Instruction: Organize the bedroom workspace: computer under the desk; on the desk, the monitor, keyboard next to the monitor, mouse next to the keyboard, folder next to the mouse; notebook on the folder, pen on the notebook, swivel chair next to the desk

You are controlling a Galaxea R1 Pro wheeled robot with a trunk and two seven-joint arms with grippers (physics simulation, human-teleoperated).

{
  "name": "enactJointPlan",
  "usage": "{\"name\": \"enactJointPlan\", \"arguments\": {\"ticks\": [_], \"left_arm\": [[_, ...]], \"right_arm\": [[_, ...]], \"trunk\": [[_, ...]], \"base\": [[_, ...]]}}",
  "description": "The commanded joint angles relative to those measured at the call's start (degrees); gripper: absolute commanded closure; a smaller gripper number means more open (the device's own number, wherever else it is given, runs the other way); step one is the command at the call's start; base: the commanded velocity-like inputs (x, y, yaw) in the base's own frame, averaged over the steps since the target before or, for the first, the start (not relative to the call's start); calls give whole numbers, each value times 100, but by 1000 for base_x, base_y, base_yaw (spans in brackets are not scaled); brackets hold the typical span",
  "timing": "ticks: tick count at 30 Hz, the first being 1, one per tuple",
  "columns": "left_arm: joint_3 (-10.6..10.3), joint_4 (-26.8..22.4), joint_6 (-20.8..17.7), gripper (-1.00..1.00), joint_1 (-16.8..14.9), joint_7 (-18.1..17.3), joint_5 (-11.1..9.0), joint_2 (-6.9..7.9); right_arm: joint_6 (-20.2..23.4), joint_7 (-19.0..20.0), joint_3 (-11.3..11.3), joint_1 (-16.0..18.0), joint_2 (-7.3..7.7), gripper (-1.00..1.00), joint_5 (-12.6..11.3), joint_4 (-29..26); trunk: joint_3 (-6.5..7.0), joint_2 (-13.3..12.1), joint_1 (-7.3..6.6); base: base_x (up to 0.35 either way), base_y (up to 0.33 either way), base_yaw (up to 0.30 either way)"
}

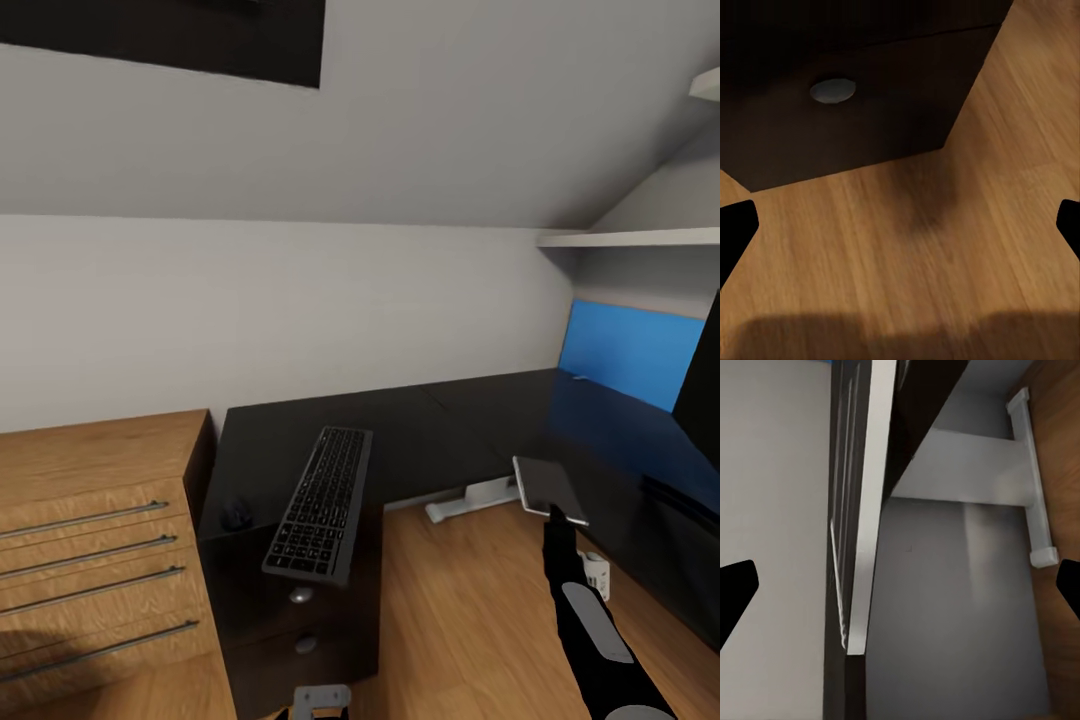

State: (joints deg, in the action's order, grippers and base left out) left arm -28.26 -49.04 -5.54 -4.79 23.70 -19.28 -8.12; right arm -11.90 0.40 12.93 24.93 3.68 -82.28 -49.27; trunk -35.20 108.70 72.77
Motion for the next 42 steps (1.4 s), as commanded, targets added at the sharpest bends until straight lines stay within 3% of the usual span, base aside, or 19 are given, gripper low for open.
{"name": "enactJointPlan", "arguments": {"ticks": [1, 34, 35, 42], "left_arm": [[-21, -9, -21, -100, -5, 42, -32, 4], [-30, 171, -35, -100, -5, 38, -32, -12], [-30, 172, -35, -100, -5, 38, -32, -12], [-30, 202, -35, -100, -5, 38, -32, -14]], "right_arm": [[-23, 4, -9, 3, 2, -100, -60, -4], [-26, 6, -1, 3, 40, -100, -18, -14], [-25, 6, -1, 3, 41, 100, -18, -16], [-36, 9, -1, 3, 49, 100, -11, -36]], "trunk": [[-6, 3, 1], [-6, 3, 1], [-6, 3, 1], [-6, 3, 1]], "base": [[159, 108, 0], [93, 15, 0], [6, 0, 0], [2, 0, 0]]}}
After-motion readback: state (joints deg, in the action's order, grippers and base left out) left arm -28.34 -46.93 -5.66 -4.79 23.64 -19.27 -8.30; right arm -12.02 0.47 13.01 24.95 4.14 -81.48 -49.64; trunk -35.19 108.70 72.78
